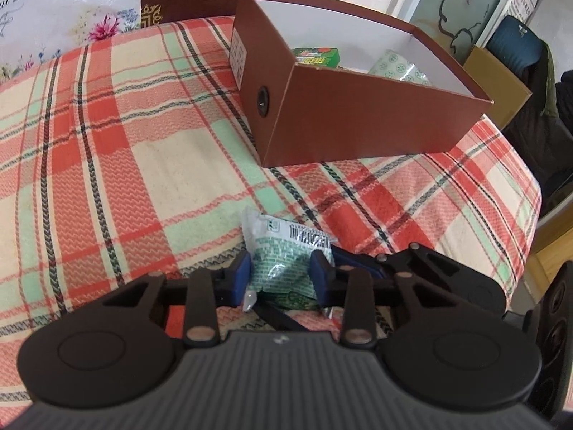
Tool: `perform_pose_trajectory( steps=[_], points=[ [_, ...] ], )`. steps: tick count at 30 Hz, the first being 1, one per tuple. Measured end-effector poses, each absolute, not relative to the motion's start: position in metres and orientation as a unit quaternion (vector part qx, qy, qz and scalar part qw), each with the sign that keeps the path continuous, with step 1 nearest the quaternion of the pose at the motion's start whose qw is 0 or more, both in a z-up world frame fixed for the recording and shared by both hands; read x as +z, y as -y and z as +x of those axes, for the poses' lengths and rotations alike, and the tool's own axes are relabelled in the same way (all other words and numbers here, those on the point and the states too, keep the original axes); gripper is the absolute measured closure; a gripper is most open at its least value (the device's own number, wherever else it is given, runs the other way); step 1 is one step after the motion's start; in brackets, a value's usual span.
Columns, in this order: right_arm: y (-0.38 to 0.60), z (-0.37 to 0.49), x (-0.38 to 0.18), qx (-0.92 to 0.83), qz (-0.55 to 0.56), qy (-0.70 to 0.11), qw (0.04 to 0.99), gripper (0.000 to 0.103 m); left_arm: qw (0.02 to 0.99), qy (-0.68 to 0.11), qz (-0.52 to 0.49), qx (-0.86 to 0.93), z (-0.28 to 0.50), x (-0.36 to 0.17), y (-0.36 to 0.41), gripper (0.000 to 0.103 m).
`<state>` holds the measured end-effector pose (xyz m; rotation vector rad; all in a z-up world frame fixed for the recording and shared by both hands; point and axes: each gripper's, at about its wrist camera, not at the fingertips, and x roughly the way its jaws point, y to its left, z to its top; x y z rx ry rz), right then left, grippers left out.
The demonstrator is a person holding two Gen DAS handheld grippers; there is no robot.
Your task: Organize objects
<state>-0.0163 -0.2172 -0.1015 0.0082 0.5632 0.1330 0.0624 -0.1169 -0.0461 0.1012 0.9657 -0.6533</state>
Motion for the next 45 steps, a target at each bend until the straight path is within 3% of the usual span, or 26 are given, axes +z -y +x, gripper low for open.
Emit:
perform_pose_trajectory(
  steps=[8,26,40,42,43,45],
  points=[
    [0.219,-0.022,-0.093,0.063,0.009,-0.258,0.964,0.047,0.843,-0.440,0.061,-0.303,0.053,-0.030,0.120,0.066],
    [0.265,-0.019,-0.021,0.017,-0.014,-0.138,0.990,0.047,0.880,-0.327,0.115,-0.324,0.048,0.059,0.178,0.066],
    [0.336,0.033,-0.022,-0.022,0.003,-0.125,0.992,0.048,0.879,-0.328,0.107,-0.329,0.104,0.061,0.240,0.063],
    [0.343,0.046,-0.029,-0.038,0.002,-0.134,0.990,0.036,0.887,-0.327,0.106,-0.307,0.114,0.053,0.245,0.049],
    [0.345,0.051,-0.033,-0.047,0.001,-0.141,0.989,0.022,0.891,-0.329,0.110,-0.293,0.119,0.047,0.246,0.048],
    [0.351,0.054,-0.040,-0.055,0.012,-0.140,0.988,0.021,0.889,-0.340,0.120,-0.281,0.126,0.036,0.247,0.048]
  ],
)
